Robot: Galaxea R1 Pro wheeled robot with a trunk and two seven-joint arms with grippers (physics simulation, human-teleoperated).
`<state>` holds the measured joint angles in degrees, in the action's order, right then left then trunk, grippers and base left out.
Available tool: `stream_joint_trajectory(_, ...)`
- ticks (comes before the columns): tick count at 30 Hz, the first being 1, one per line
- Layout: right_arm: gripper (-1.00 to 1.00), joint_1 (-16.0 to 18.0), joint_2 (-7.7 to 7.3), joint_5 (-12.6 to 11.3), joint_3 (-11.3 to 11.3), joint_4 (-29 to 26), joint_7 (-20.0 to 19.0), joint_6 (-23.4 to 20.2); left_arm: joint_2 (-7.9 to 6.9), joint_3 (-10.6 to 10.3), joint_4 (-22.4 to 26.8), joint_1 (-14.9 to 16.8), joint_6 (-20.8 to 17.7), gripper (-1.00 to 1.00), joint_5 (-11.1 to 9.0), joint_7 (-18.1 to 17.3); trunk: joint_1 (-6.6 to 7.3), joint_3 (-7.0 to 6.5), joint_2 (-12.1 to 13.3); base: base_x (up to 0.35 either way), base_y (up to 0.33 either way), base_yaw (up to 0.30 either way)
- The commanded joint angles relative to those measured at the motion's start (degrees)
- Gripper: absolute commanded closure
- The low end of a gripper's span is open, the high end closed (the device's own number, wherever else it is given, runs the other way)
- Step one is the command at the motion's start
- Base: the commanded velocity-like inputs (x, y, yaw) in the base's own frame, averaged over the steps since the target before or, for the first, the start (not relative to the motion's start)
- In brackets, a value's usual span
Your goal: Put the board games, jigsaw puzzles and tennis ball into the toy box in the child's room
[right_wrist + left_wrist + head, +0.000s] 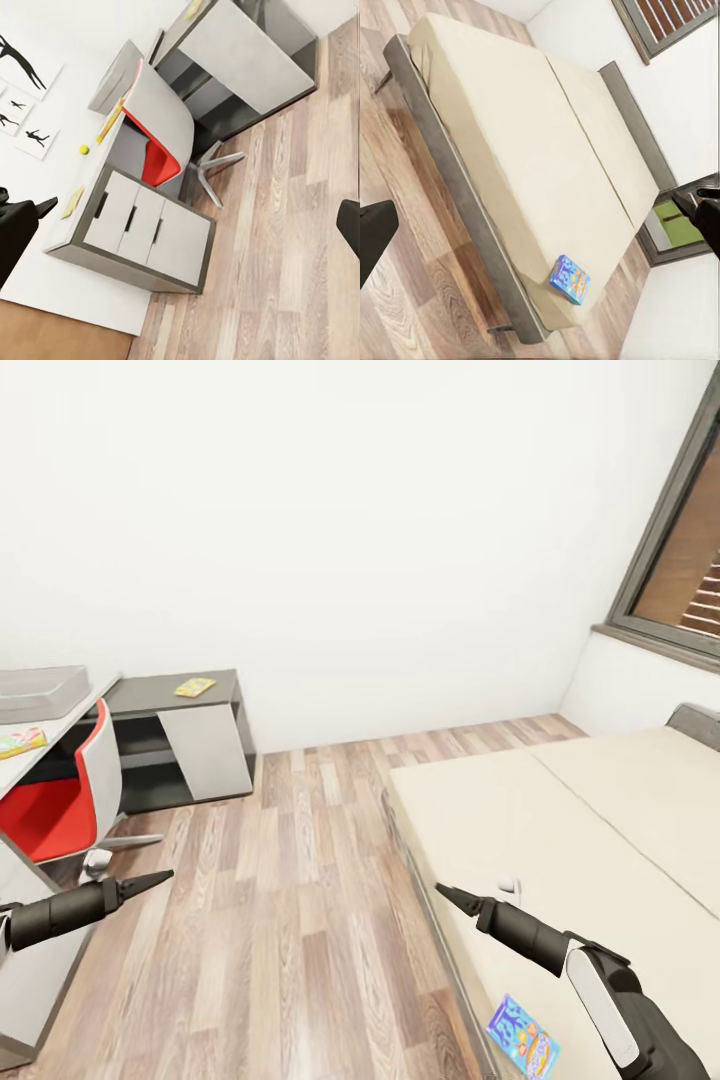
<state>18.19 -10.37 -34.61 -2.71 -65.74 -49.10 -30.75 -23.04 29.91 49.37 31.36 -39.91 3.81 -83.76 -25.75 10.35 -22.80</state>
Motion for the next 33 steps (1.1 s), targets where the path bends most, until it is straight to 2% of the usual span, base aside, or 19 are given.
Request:
stream_joint_trajectory(1, -1.0, 0.0, 0.0, -0.3, 0.0, 0.0, 0.0, -0.4, 0.01, 0.1, 0.0, 0.0, -0.6, -1.0, 0.4, -0.4, -0.03, 0.12, -0.1, 0.0, 0.211, -0.279)
stream_joint_trajectory(23, -1.0, 0.1, 0.0, -0.4, -0.1, 0.0, 0.0, -0.4, 0.01, 0.1, 0.0, 0.0, -0.6, -1.0, 0.4, -0.4, -0.03, 0.12, -0.1, 0.002, 0.232, -0.279)
stream_joint_trajectory(33, -1.0, 0.1, 0.0, -0.4, -0.1, 0.0, 0.0, -0.4, 0.01, 0.1, 0.0, 0.0, -0.6, -1.0, 0.4, -0.4, -0.03, 0.12, -0.1, 0.107, 0.258, -0.279)
